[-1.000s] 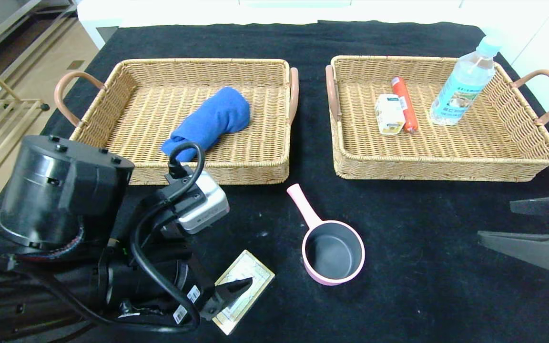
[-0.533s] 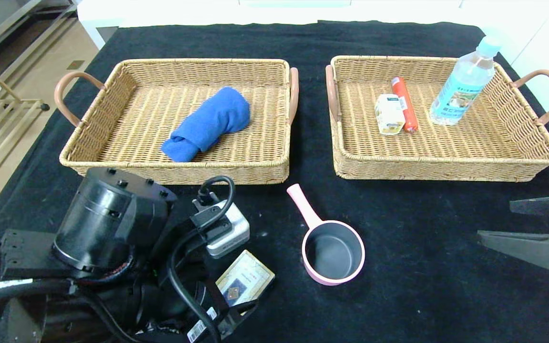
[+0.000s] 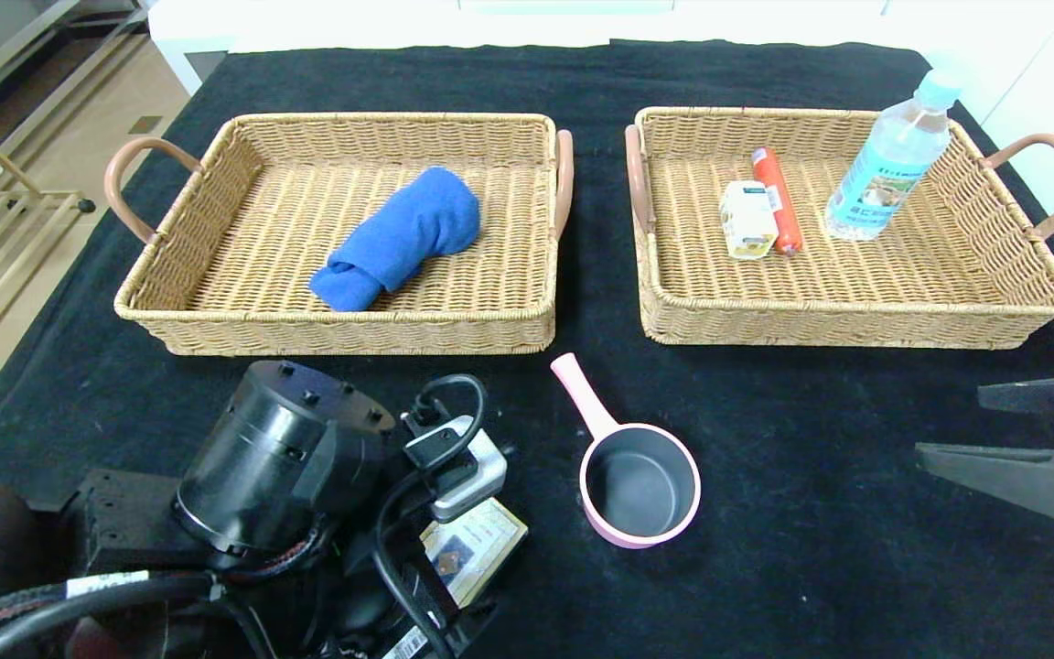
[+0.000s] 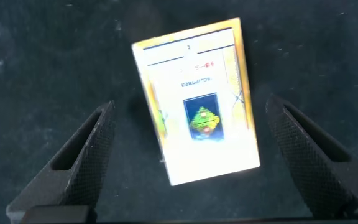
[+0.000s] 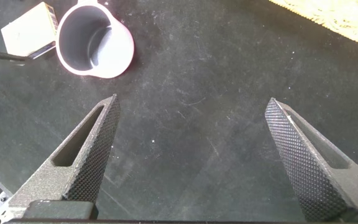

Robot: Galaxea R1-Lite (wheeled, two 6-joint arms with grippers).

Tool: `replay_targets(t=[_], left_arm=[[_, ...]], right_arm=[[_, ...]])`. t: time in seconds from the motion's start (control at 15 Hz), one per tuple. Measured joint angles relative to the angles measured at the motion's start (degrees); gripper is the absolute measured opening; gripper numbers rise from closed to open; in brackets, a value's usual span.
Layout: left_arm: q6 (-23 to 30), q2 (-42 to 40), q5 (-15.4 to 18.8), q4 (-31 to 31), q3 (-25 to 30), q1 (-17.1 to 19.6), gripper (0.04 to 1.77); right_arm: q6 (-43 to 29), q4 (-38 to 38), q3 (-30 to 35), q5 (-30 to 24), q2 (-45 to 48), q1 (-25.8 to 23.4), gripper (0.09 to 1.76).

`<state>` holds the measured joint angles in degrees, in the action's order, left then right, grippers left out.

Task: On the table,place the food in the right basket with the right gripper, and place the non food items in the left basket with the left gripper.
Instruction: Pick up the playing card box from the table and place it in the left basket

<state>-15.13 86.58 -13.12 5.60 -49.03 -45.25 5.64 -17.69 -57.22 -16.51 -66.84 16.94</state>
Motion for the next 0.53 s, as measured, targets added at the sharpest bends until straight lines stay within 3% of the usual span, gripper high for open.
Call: replay_targets(t=[0.53], left_arm=[[0.28,2.21,-2.36,-0.09,-0.26,-0.55,1.72]], right_arm=[[0.0,0.02,0.0,0.0,-0.05,-0.09,1.71]])
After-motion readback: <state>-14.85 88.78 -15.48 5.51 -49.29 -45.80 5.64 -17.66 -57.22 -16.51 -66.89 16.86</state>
